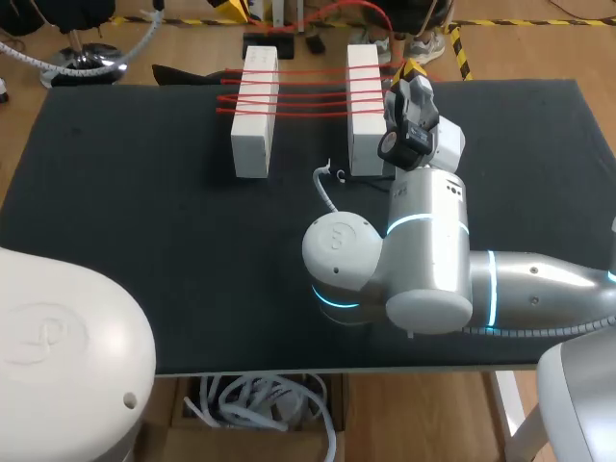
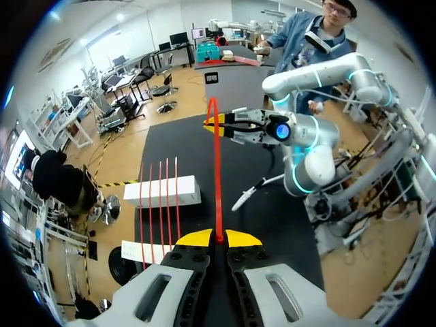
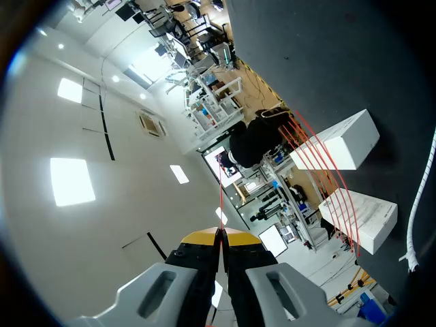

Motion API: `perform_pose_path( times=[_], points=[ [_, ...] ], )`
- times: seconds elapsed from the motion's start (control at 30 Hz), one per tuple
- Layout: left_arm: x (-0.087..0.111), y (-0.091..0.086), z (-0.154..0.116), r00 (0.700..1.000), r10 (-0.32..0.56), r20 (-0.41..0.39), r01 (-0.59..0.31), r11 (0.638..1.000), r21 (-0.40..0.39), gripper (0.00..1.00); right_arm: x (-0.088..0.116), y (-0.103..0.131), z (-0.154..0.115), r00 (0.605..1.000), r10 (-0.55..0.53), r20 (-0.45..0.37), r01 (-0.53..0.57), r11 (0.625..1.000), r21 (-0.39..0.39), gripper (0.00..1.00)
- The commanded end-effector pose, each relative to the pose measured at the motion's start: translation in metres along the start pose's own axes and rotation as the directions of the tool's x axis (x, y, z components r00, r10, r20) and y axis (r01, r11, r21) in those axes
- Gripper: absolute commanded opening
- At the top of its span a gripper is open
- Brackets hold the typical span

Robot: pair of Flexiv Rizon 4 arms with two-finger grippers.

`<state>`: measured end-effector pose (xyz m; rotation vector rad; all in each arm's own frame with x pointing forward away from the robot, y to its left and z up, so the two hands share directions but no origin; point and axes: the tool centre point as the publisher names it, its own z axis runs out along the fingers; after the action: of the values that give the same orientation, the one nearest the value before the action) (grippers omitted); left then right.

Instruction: Grab the tape and strap the tape.

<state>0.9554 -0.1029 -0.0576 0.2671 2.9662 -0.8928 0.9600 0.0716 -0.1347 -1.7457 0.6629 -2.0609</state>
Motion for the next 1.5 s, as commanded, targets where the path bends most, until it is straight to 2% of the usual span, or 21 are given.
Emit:
perform_pose_path(
  times=[0.03,0.23,0.83,0.87,0.97,1.03,1.13,1.17,1.2,1.27,1.5],
  points=[
    [0.004,-0.003,-0.001,1.0,0.015,-0.004,-0.015,1.0,0.002,0.0,0.002,0.0,0.0,1.0,-0.002,0.005,0.002,1.0,-0.002,0.0],
    [0.005,-0.004,-0.001,0.999,0.026,-0.037,-0.026,1.0,0.0,0.0,0.002,0.0,0.0,1.0,-0.002,0.005,0.002,1.0,-0.002,0.0],
    [0.005,-0.004,-0.001,0.999,0.026,-0.037,-0.026,1.0,0.0,0.0,0.002,0.0,0.0,1.0,-0.002,0.005,0.002,1.0,-0.002,0.0],
    [0.005,-0.004,-0.001,0.999,0.026,-0.037,-0.026,1.0,0.0,0.0,0.006,0.001,0.0,0.993,-0.113,0.021,0.112,0.993,0.025,0.0],
    [0.005,-0.004,-0.001,0.999,0.026,-0.037,-0.026,1.0,0.0,0.0,0.018,0.002,0.001,0.972,-0.233,-0.032,0.234,0.971,0.048,0.0],
    [0.005,-0.004,-0.001,0.999,0.026,-0.037,-0.026,1.0,0.0,0.0,0.027,0.003,0.0,0.975,-0.219,-0.035,0.22,0.975,0.023,0.0],
    [0.005,-0.004,-0.001,0.999,0.026,-0.037,-0.026,1.0,0.0,0.0,0.039,0.003,-0.005,0.913,-0.4,-0.076,0.405,0.912,0.071,0.0],
    [0.005,-0.004,-0.001,0.999,0.026,-0.037,-0.026,1.0,0.0,0.0,0.044,0.002,-0.007,0.863,-0.496,-0.098,0.504,0.858,0.1,0.0],
    [0.005,-0.004,-0.001,0.999,0.026,-0.037,-0.026,1.0,0.0,0.0,0.049,0.001,-0.008,0.759,-0.633,-0.153,0.65,0.749,0.128,0.0],
    [0.005,-0.004,-0.001,0.999,0.026,-0.037,-0.026,1.0,0.0,0.0,0.065,-0.007,-0.008,0.57,-0.777,-0.268,0.821,0.554,0.14,0.0],
    [0.005,-0.004,-0.001,0.999,0.026,-0.037,-0.026,1.0,0.0,0.0,0.065,-0.007,-0.008,0.57,-0.777,-0.268,0.821,0.554,0.14,0.0]
  ],
)
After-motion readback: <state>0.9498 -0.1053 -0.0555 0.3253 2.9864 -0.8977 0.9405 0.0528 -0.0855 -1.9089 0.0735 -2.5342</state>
